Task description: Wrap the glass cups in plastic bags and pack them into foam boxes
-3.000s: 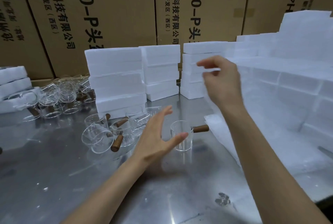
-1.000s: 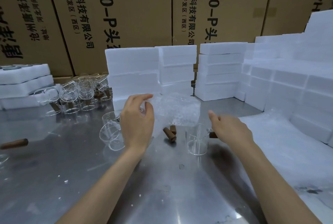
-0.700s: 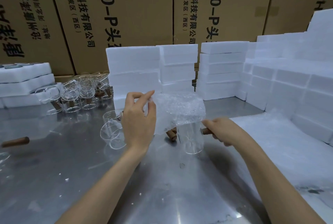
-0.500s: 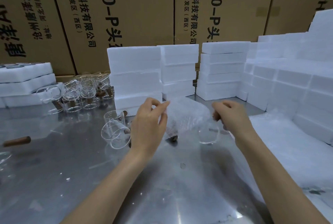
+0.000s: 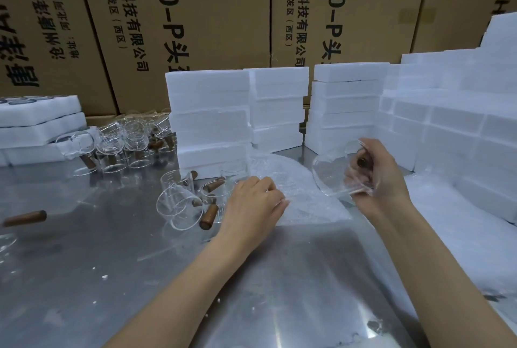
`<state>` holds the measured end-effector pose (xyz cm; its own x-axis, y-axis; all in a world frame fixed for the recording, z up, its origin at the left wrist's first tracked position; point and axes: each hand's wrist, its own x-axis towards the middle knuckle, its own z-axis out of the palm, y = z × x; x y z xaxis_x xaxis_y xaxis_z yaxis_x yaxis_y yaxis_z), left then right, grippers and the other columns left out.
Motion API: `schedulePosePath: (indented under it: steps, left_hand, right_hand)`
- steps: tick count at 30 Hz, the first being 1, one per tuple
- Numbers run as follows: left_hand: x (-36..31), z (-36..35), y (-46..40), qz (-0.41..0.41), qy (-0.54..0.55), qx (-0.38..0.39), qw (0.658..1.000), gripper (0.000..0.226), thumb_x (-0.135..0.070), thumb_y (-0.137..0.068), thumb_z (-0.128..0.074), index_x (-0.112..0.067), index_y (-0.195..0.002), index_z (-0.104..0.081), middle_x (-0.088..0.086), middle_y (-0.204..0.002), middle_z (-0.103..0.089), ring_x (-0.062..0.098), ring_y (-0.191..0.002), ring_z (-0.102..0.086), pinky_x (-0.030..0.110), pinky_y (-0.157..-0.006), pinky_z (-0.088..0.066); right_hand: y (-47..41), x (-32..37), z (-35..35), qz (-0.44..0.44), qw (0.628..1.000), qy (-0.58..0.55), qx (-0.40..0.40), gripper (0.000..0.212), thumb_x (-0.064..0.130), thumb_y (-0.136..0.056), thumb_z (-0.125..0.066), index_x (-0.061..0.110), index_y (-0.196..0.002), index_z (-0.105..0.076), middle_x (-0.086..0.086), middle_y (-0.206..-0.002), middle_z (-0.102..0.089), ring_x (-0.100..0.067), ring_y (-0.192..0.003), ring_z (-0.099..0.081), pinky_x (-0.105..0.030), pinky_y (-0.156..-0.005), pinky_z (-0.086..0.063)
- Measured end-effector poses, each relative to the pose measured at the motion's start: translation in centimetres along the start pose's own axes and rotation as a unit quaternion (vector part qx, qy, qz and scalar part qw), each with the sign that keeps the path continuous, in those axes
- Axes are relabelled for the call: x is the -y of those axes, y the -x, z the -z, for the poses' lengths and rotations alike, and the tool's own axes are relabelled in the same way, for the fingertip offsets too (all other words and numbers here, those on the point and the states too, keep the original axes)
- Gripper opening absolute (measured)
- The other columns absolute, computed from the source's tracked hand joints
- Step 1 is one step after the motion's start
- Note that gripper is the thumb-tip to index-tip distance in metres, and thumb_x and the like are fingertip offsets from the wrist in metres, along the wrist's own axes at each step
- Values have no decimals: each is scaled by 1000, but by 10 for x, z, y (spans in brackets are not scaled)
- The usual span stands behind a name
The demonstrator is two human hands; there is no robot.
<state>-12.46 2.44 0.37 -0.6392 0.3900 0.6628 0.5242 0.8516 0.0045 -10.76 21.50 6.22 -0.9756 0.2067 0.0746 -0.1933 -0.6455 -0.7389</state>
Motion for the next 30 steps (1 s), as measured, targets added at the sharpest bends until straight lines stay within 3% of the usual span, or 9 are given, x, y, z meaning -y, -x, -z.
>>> schedulePosePath:
  steps: [4, 6, 9, 11, 17, 23, 30]
  left_hand:
    - [-2, 3, 0, 91, 116, -49, 988, 24, -32, -94, -58, -16, -86, -74, -3, -83, -64, 18, -78, -56, 27, -66, -32]
    - [-2, 5, -1, 150, 191, -78, 967, 19, -30, -91, -64, -17, -79, -72, -11, -74, -59, 8, -71, -51, 19, -63, -34]
    - [0, 7, -3, 205, 275, -119, 932, 11, -27, -87, -69, -18, -85, -75, -18, -76, -62, -7, -71, -53, 8, -65, -34]
    - [2, 8, -4, 221, 303, -140, 916, 9, -27, -86, -69, -21, -87, -76, -21, -79, -64, -11, -74, -53, 6, -65, -35]
    - [-2, 9, -4, 216, 324, -156, 908, 8, -27, -87, -69, -26, -88, -76, -23, -79, -64, -5, -71, -55, 8, -66, -38]
    - [-4, 14, -9, 270, 390, -190, 860, 24, -23, -87, -69, -45, -78, -65, -26, -81, -65, -7, -72, -58, 6, -64, -43]
    - [-7, 21, -10, 250, 402, -222, 852, 13, -24, -89, -67, -36, -92, -69, -15, -89, -63, -6, -77, -57, 7, -70, -42]
  right_hand:
    - [2, -14, -10, 51, 973, 220, 52, 47, 24, -88, -60, 21, -42, -51, 6, -44, -47, -10, -42, -39, -20, -42, -29]
    - [5, -22, -12, 76, 944, 313, 74, 48, 23, -88, -59, 20, -40, -56, 7, -44, -51, -9, -41, -38, -17, -39, -27]
    - [8, -27, -12, 116, 912, 389, 59, 43, 22, -86, -59, 19, -43, -60, 6, -46, -59, -5, -37, -38, -12, -37, -31]
    - [9, -27, -11, 138, 906, 399, 29, 42, 24, -86, -59, 18, -45, -62, 7, -48, -61, -3, -37, -41, -11, -38, -33]
    - [8, -25, -7, 158, 920, 356, -45, 33, 39, -83, -66, 15, -59, -69, 7, -55, -67, -2, -40, -52, -13, -43, -44]
    - [11, -30, -12, 126, 938, 324, -7, 29, 43, -76, -75, 16, -66, -71, 7, -63, -71, -3, -54, -64, -12, -49, -47]
    - [10, -38, -11, 147, 941, 306, 7, 12, 29, -81, -73, 17, -80, -71, 4, -71, -73, -7, -69, -71, -13, -57, -51]
